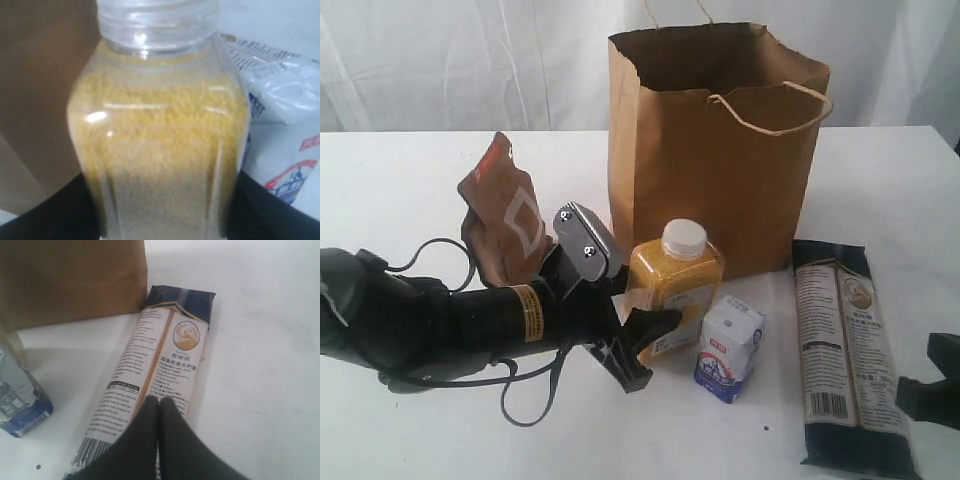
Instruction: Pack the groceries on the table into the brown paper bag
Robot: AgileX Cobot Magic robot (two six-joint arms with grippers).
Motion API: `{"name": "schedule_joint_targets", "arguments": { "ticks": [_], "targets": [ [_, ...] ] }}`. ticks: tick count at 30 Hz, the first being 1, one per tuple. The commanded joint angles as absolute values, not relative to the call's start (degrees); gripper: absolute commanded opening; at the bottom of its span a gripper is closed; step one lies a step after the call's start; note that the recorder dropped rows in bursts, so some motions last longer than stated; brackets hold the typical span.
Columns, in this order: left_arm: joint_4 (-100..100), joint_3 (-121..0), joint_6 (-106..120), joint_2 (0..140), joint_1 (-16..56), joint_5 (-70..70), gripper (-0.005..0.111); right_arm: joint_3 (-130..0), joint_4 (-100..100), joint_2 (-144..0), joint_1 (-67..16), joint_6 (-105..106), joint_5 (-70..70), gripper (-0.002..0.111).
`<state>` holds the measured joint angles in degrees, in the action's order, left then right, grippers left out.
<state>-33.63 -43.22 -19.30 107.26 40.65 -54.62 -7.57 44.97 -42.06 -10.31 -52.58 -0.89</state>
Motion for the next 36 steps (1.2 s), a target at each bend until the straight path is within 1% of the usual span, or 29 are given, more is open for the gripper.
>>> {"name": "schedule_joint_targets", "arguments": {
  "ticks": [1,11,22,36],
  "targets": [
    [-32.11,-43.36,-19.61,106.64,40.65,-63.54,0.000,-6.81,44.86,-41.64,-9.68,-53.37,-1.07,0.000],
    [-30.41,-43.36,-19.61,106.64,40.65,-64.60,0.000,-1.93,44.60,-41.64,-9.68,-55.23,-0.38,0.000],
    [-30.20,-43.36,-19.71,106.37,40.65,-66.83,0.000,-1.70,44.60,-41.64,-9.68,-55.48,0.00,0.000],
    [-30.82,-43.36,-19.71,94.74,40.65,-67.11,0.000,-1.71,44.47,-41.64,-9.68,-55.48,0.43,0.000]
  ]
}}
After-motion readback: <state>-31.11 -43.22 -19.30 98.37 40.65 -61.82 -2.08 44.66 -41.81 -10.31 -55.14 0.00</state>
